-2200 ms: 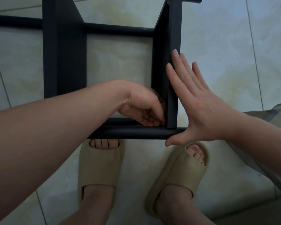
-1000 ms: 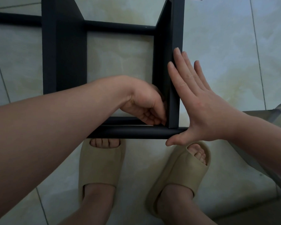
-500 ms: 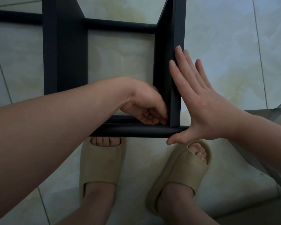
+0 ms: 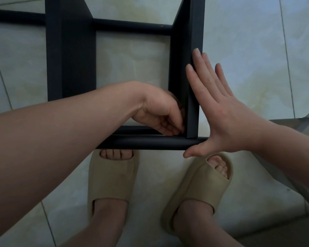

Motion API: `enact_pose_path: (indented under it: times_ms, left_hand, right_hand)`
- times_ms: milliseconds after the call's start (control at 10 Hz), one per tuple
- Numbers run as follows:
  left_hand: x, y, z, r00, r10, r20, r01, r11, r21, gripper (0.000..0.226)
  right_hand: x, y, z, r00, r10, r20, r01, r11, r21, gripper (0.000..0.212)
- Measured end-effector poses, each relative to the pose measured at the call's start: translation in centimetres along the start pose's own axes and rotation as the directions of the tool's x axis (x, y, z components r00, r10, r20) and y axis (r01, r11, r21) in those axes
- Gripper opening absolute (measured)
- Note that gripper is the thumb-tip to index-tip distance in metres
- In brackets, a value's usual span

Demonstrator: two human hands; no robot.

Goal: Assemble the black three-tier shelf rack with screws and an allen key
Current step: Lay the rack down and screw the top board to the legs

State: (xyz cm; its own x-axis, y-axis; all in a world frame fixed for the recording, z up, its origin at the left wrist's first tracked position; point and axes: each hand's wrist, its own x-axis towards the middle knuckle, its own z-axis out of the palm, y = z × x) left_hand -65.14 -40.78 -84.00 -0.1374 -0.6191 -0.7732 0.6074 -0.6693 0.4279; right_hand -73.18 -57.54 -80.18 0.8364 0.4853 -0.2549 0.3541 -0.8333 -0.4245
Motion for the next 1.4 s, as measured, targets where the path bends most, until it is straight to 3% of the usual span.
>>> enact_pose_path:
  times_ms: [400, 800, 1400]
  left_hand:
    - [0.09, 0.54, 0.09, 0.999, -0.034, -0.037, 0.039, 0.992, 0.124, 0.015]
    - [0.04, -0.07, -0.04, 1.000, -0.028, 0.001, 0.028, 1.000, -0.013, 0.018]
    - [-0.08, 0.43, -0.37, 0.999, -0.049, 0.021, 0.047, 0.994, 0.099, 0.011]
  right_hand:
    - [-0.02, -0.14, 0.03, 1.000, 0.005, 0.006, -0.005, 1.000, 0.006, 0.146]
    - [-0.13, -0.12, 0.18, 1.000, 0.001, -0.006, -0.001, 1.000, 0.012, 0.146]
    - [0.07, 0.00, 0.21, 1.000, 0.000, -0.002, 0.000, 1.000, 0.015, 0.145]
